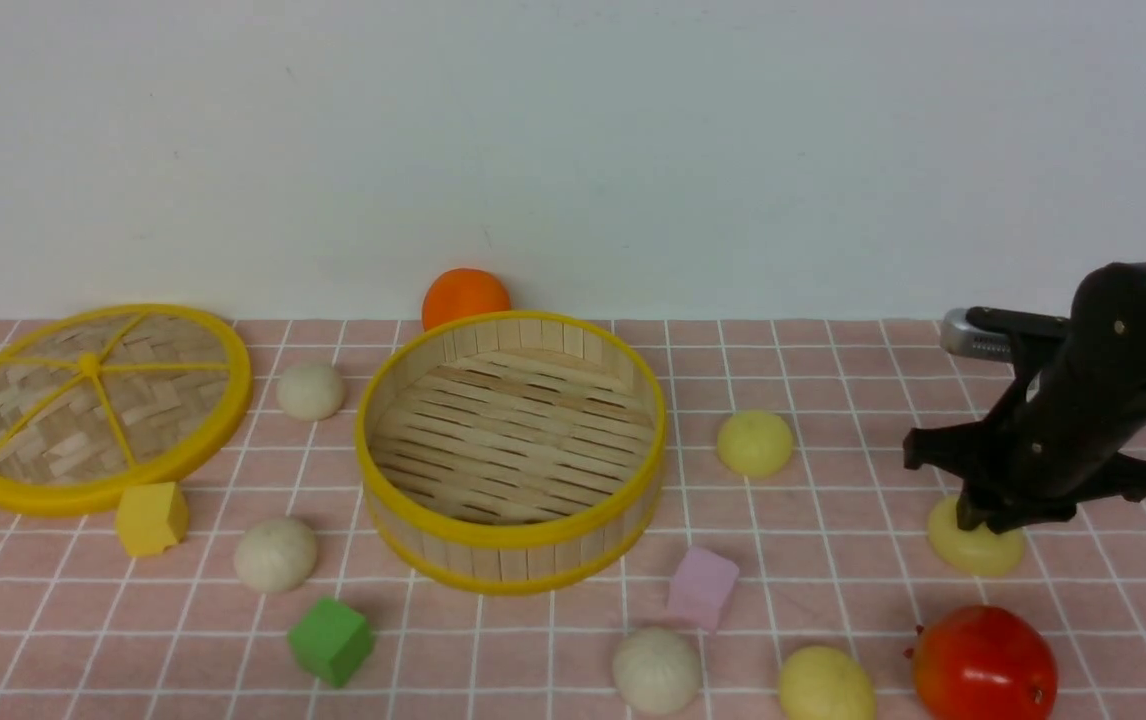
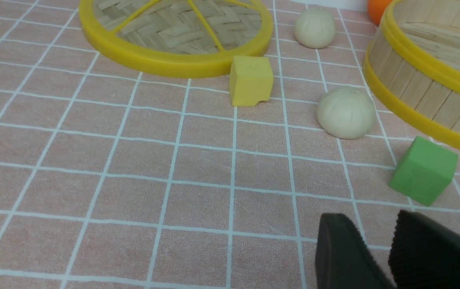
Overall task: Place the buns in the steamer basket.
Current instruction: Use the right arm to grab a steamed stuffed bun, then use the right arm to put the steamed stuffed bun into the steamer
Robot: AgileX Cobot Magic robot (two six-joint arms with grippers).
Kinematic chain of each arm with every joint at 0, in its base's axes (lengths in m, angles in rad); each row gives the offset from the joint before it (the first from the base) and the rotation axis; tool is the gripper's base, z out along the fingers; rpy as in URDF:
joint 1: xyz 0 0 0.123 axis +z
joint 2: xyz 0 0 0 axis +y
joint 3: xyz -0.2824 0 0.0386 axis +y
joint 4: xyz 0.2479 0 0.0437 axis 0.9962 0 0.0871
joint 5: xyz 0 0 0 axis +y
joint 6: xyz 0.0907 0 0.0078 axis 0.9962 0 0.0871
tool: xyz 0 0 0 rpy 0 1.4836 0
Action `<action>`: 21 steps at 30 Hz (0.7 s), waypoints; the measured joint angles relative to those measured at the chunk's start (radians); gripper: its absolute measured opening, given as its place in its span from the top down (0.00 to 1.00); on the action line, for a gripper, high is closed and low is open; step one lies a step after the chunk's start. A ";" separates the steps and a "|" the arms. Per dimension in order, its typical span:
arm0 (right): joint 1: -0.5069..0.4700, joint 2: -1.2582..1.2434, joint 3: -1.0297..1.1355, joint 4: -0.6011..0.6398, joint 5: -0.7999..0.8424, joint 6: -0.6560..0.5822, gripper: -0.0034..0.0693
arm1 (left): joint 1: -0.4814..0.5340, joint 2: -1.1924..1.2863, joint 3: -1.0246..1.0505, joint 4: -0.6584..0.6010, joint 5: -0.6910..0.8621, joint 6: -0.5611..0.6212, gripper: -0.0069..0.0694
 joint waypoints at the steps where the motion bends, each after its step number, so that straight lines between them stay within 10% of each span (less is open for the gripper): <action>1: 0.000 0.001 -0.003 0.000 0.005 0.000 0.84 | 0.000 0.000 0.000 0.000 0.000 0.000 0.59; 11: 0.000 -0.065 -0.010 0.027 0.059 -0.005 0.93 | 0.000 0.000 0.000 0.000 0.000 0.000 0.59; 21: 0.160 -0.152 -0.123 0.393 0.098 -0.243 0.93 | 0.000 0.000 0.000 0.000 0.000 0.000 0.59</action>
